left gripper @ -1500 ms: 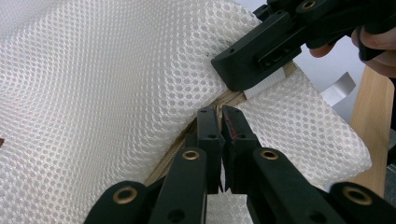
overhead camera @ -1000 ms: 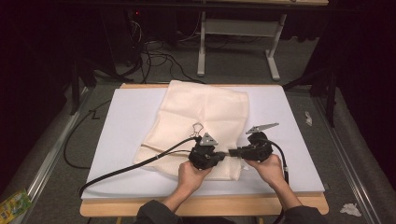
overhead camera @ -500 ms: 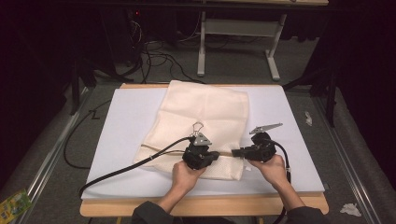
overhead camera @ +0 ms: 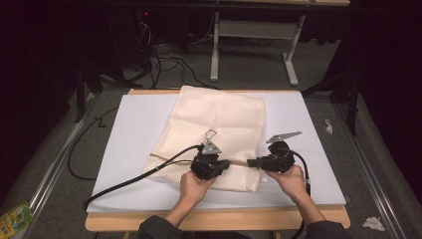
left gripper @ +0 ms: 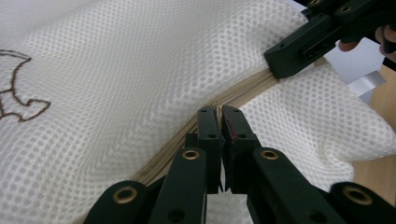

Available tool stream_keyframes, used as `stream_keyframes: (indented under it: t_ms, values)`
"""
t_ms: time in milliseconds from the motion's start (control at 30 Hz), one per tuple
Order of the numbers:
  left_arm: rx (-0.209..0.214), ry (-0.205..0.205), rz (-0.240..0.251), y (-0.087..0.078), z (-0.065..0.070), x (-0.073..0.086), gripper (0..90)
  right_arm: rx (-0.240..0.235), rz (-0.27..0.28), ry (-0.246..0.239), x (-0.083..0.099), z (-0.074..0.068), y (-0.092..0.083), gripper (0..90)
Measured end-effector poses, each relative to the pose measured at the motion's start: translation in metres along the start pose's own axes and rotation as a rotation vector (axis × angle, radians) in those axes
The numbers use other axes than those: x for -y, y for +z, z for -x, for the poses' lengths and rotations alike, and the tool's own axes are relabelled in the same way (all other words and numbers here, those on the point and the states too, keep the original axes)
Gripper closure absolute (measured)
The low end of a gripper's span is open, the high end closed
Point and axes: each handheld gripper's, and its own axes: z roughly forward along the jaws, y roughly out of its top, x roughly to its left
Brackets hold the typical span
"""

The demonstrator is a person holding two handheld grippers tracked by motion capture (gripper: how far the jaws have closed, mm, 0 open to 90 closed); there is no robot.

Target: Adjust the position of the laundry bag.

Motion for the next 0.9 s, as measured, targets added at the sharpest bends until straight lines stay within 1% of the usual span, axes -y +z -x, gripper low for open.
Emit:
stream_keyframes:
  t_ms: [100, 200, 500, 667, 900]
  values:
    - [-0.01, -0.012, 0.006, -0.004, -0.004, 0.001, 87.2, 0.002, 0.002, 0.007, 0.001, 0.001, -0.001, 85.0]
    - [-0.012, -0.001, 0.003, -0.007, -0.005, 0.0, 87.2, 0.002, 0.002, -0.002, 0.0, 0.0, -0.001, 85.0]
    - [-0.009, 0.002, -0.001, -0.007, -0.006, 0.0, 87.2, -0.001, 0.001, -0.002, 0.0, 0.0, -0.001, 85.0]
    - [-0.029, 0.0, -0.001, -0.01, -0.007, 0.001, 87.2, 0.002, 0.005, -0.002, 0.0, 0.0, -0.002, 85.0]
    - [-0.032, -0.004, 0.004, -0.012, -0.01, 0.003, 87.2, 0.004, 0.003, 0.002, 0.001, 0.001, -0.002, 85.0]
